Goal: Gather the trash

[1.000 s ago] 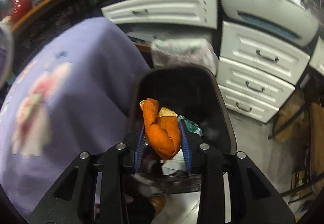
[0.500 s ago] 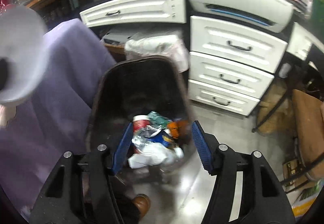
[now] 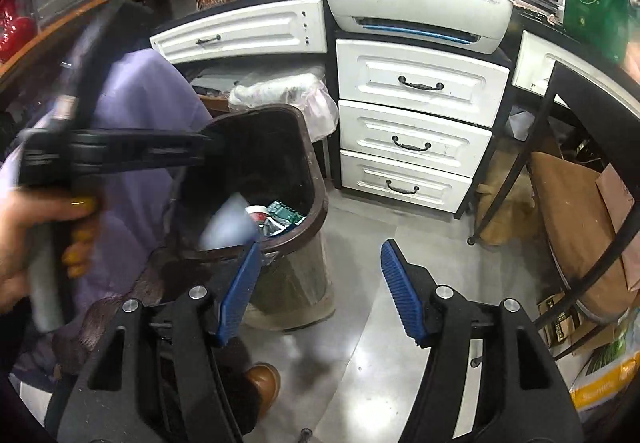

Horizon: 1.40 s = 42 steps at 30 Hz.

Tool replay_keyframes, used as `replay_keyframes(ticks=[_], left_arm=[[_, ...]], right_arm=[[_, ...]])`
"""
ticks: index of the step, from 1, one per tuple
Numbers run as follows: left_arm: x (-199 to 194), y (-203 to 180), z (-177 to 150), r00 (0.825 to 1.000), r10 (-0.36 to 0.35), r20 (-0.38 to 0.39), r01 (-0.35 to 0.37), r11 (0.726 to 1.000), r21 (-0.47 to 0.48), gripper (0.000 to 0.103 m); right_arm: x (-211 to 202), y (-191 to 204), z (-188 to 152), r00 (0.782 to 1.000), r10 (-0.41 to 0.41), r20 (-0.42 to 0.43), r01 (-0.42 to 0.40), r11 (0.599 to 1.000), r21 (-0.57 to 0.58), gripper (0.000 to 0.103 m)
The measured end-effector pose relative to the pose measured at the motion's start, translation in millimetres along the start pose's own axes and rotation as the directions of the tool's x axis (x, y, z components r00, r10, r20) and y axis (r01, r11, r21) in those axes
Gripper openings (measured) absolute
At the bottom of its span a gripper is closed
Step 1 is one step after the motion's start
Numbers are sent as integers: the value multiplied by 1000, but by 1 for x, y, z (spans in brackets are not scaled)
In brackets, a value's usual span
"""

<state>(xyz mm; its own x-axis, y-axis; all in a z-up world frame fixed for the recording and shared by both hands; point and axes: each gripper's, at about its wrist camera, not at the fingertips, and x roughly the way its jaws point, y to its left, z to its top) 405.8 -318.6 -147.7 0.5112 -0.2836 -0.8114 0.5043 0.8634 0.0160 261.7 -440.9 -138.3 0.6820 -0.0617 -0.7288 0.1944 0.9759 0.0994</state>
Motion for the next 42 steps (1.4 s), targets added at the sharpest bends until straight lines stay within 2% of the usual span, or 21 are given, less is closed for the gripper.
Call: replay_keyframes(ticks=[4,8,10,12,15,18,21,23,26,30,33,36,40,42], left_arm=[[-2,-2,1,999,41,-2,-41,999,11,74],[-27,-7,-5,999,21,50,-22,1000,15,81],[-56,-10,-13,995,-9,99,6,999,34,83],[-84,-12,-21,988,-24,150,15,998,56,87],[-141,-4,-43,965,-28,259,12,998,63,98],[-187,11,-65,951,0,310,-8,1000,26,98],[-233,27,-92,936,56,347,-56,998,-10,98],[-262,38,-113,923,86,376,-78,996,-37,98],[-303,54,-147,904,138,404,-112,990,-87,98],[-350,71,-195,882,198,427,-140,977,-164,98],[-374,78,-233,857,275,436,-192,955,-226,98],[-391,81,-260,846,318,429,-213,938,-275,98],[-410,73,-289,813,372,449,-263,921,-286,98],[-416,71,-301,805,387,450,-273,915,-298,98]], right_arm=[[-21,1,-2,999,21,30,-21,1000,8,63],[-40,3,-3,997,2,79,-3,1000,7,65],[-48,4,-3,996,-4,90,3,1000,15,74],[-62,6,-4,992,-17,127,14,1000,27,78],[-89,16,-8,981,-44,188,38,999,34,83],[-119,32,-14,969,-62,240,54,998,40,86],[-151,59,-18,959,-64,277,59,998,25,94],[-177,80,-24,949,-43,313,46,999,-3,96],[-217,114,-38,921,-25,390,48,998,-51,97],[-258,149,-65,906,41,422,1,995,-98,97],[-282,168,-88,896,74,437,-24,993,-119,97],[-303,183,-108,887,90,452,-23,988,-152,97],[-324,190,-131,871,98,482,-28,988,-151,97],[-332,191,-142,864,98,493,-17,986,-165,97]])
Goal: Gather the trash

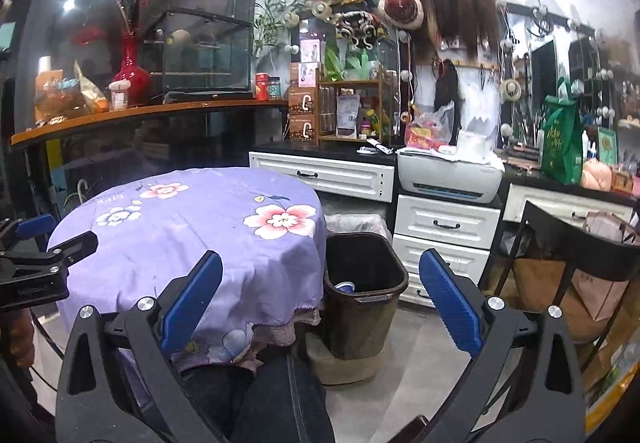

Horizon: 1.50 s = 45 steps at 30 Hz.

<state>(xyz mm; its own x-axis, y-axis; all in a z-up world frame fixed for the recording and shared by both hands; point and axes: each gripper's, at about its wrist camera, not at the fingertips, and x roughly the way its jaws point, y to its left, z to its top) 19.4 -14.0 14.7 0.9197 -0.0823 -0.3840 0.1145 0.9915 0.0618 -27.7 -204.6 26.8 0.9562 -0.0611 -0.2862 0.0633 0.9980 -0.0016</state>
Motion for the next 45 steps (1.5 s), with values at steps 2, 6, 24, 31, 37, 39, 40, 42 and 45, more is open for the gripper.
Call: replay_keyframes(ticks=[2,6,24,31,37,39,40,42,45], left_arm=[[-6,0,-4,1000,12,15,-12,1000,-15,98],[-15,-2,-11,998,44,53,-44,999,-9,98],[-29,-1,-18,994,43,97,-41,999,-23,98],[-31,1,-17,994,38,100,-35,999,-38,98],[-30,0,-17,996,29,89,-27,999,-28,98],[-30,0,-17,996,26,87,-23,999,-29,98],[-30,0,-17,996,26,86,-24,999,-30,98],[-30,1,-17,996,23,84,-20,999,-32,98],[-30,1,-17,996,21,83,-18,999,-33,98]], right_arm=[[-9,0,-2,1000,3,30,-3,1000,-6,97],[-19,1,0,996,6,87,-3,999,-36,97],[-30,4,0,992,34,125,-27,998,-59,97],[-31,6,-1,992,35,123,-28,998,-57,97],[-30,8,-2,992,39,118,-32,998,-55,97],[-30,8,-2,992,39,118,-33,998,-55,97],[-29,8,-2,992,40,118,-33,998,-55,97],[-29,8,-2,992,39,116,-33,998,-56,97],[-28,9,-3,993,40,115,-34,998,-55,97]])
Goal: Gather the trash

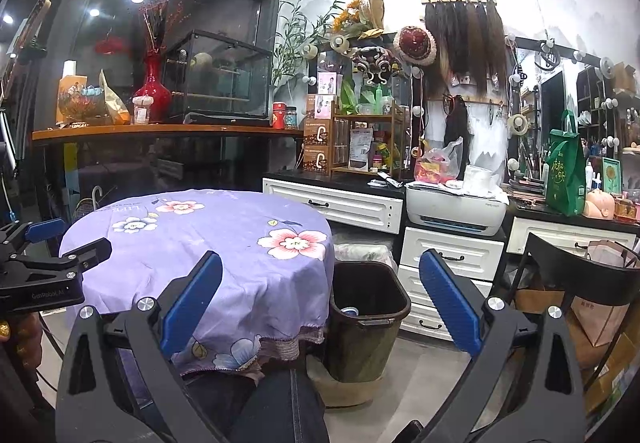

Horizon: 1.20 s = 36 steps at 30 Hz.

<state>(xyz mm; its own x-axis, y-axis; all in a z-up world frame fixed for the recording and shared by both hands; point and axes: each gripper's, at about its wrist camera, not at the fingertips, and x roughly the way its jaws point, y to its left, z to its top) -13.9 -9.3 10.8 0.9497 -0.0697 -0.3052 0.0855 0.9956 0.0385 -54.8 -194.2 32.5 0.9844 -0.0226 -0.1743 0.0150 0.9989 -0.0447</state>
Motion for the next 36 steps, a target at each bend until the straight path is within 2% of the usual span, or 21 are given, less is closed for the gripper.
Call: replay_keyframes(ticks=[36], left_arm=[[0,-11,-3,1000,-4,-22,5,1000,7,98]], right_arm=[[5,6,-5,1000,6,-9,-6,1000,11,97]])
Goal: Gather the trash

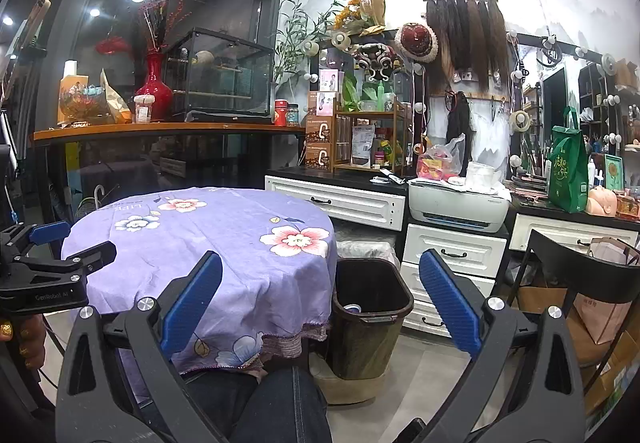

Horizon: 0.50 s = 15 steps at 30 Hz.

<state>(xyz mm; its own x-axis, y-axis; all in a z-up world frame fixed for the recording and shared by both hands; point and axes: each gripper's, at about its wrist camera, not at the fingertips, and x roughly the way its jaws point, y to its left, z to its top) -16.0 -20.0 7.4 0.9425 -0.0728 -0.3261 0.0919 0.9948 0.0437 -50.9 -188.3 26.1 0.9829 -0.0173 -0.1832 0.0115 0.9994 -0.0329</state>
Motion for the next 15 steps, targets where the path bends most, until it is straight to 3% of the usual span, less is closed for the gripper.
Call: replay_keyframes(ticks=[15], left_arm=[[-1,-2,-1,1000,-1,-1,1,1000,-2,98]], right_arm=[[0,0,-1,1000,2,-4,-2,1000,2,97]])
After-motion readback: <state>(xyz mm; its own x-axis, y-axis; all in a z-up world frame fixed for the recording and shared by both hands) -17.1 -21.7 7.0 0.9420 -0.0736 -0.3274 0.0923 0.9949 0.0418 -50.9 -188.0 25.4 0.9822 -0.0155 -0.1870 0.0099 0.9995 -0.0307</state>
